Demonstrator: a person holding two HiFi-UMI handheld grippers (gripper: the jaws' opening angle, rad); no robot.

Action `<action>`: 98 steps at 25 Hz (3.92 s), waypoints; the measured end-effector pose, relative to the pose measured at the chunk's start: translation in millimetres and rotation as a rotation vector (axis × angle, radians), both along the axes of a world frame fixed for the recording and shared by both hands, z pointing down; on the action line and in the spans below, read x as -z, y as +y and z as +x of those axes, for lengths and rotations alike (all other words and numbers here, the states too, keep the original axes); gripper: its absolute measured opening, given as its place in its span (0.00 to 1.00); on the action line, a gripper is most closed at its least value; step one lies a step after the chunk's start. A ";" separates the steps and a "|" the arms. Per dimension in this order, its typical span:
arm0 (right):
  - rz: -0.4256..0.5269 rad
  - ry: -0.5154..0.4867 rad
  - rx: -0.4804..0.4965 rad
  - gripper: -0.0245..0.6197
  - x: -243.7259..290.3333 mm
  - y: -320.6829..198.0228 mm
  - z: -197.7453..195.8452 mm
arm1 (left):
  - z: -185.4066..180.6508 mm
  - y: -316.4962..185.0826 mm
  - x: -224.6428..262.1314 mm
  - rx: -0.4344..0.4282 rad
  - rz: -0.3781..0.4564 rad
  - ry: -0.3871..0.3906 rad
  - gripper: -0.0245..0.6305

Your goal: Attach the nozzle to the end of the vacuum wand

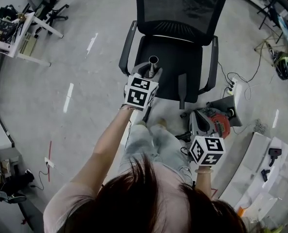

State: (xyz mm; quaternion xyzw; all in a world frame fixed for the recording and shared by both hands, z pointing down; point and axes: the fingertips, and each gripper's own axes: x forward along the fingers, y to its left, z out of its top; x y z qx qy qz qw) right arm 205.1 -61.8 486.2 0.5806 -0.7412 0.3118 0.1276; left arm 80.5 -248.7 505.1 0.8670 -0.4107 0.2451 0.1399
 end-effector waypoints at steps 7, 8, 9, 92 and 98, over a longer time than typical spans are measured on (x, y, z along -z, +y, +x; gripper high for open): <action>-0.021 0.072 -0.040 0.08 -36.7 -5.2 18.1 | -0.6 0.8 -1.0 0.001 0.014 0.011 0.28; -0.027 0.066 -0.041 0.08 -41.6 -5.8 19.4 | -0.4 0.4 -1.3 0.001 0.016 0.012 0.28; -0.032 0.056 -0.040 0.08 -46.6 -6.4 20.2 | -0.3 -0.1 -1.7 0.002 0.017 0.014 0.28; -0.653 -0.206 0.135 0.32 -461.3 -66.8 28.8 | -46.7 -10.5 -21.9 0.028 0.098 0.148 0.28; -0.681 -0.202 0.185 0.32 -470.5 -69.1 22.0 | -46.5 -12.5 -21.1 0.030 0.098 0.159 0.28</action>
